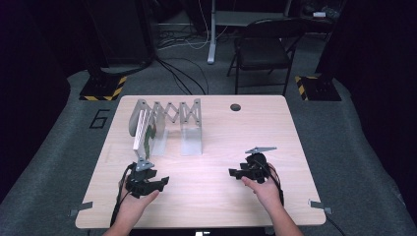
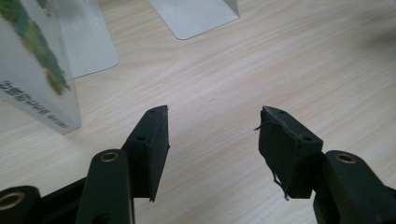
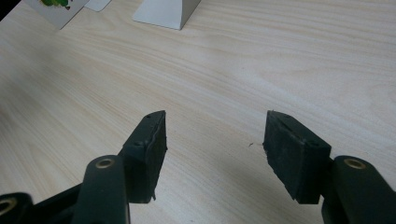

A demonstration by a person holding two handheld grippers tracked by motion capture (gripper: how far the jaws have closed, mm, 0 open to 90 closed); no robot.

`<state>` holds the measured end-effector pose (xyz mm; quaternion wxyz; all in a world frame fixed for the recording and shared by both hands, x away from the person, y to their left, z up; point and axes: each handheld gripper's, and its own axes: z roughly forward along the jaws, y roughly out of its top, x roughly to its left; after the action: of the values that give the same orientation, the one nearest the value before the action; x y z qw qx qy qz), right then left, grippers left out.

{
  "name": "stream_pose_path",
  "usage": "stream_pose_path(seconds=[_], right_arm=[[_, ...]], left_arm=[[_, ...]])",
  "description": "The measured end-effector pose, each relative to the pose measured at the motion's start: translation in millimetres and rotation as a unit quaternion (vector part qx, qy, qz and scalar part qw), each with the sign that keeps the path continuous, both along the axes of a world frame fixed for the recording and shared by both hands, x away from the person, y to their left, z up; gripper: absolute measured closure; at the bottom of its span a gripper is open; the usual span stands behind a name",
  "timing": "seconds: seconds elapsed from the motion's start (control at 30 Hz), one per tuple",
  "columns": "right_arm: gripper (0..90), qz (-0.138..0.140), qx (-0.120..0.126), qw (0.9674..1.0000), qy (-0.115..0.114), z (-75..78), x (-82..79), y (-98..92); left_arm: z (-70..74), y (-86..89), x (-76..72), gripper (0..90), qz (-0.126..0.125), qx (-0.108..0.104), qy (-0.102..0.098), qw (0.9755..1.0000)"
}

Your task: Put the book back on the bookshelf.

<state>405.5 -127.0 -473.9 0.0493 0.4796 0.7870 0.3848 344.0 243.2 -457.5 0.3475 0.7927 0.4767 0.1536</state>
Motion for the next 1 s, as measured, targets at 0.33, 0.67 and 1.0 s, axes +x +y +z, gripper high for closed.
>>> stream_pose_path(seconds=[0.33,0.67,1.0], right_arm=[[39.4,0.002,-0.002,1.0000,-0.004,-0.9,0.4,0.3],[39.4,0.001,-0.004,1.0000,0.004,-1.5,-0.5,2.5],[39.5,-0.004,-0.007,1.0000,-0.004,-2.5,-0.4,2.3]], left_arm=[[-14.6,-17.6,-7.4,41.6,-0.075,0.013,-0.013,0.9970],[-27.9,-30.9,-11.0,41.2,-0.113,0.019,-0.005,0.9934],[-38.6,-37.4,-13.5,41.1,-0.138,0.029,-0.005,0.9900]])
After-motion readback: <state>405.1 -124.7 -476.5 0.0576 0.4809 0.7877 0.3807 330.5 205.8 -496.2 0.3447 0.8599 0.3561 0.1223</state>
